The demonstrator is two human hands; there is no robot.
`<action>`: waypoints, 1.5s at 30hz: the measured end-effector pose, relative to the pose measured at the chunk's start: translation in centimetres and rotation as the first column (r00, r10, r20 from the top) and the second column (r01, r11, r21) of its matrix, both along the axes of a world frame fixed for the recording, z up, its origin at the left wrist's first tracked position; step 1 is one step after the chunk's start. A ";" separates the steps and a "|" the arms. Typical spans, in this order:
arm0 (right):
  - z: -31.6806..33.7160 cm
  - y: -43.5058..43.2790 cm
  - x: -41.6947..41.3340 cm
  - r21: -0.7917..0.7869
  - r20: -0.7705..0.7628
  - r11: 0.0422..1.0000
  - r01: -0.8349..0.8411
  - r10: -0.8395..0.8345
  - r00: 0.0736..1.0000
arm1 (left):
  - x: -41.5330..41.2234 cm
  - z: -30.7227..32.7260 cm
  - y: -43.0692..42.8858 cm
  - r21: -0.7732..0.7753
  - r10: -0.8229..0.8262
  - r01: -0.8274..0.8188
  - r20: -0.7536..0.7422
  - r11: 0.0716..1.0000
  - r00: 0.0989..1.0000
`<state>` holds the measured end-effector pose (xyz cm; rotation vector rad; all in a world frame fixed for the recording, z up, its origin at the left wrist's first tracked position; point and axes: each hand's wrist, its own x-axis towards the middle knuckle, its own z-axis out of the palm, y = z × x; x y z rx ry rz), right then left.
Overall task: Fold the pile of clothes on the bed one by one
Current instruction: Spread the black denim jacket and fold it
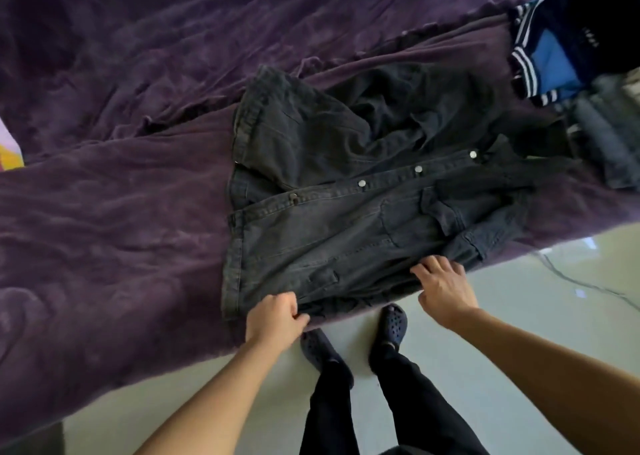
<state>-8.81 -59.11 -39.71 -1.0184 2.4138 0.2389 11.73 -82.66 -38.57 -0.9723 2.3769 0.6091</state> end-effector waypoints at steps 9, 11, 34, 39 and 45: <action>-1.5 2.5 -3.8 -0.286 0.023 0.946 0.155 -0.154 0.988 | 0.2 -3.4 3.9 -0.153 -0.114 0.137 0.151 0.979 0.982; -0.6 2.9 -4.4 -0.279 0.067 0.937 0.212 -0.201 0.977 | 0.3 -2.7 3.9 -0.104 -0.104 0.117 0.124 0.988 0.987; 2.8 2.4 -10.4 0.013 0.334 0.987 0.162 -0.157 0.929 | 1.3 4.3 1.4 -0.084 0.148 -0.158 -0.111 0.984 0.983; 6.2 -2.4 -14.4 -0.212 0.165 0.955 0.208 -0.175 0.971 | -3.5 7.4 -5.8 -0.097 0.229 -0.236 -0.074 0.967 0.971; 5.5 -3.6 -15.5 -0.473 -0.011 0.872 0.125 -0.148 0.989 | -6.1 3.2 -5.5 -0.273 0.209 -0.179 0.087 0.945 0.974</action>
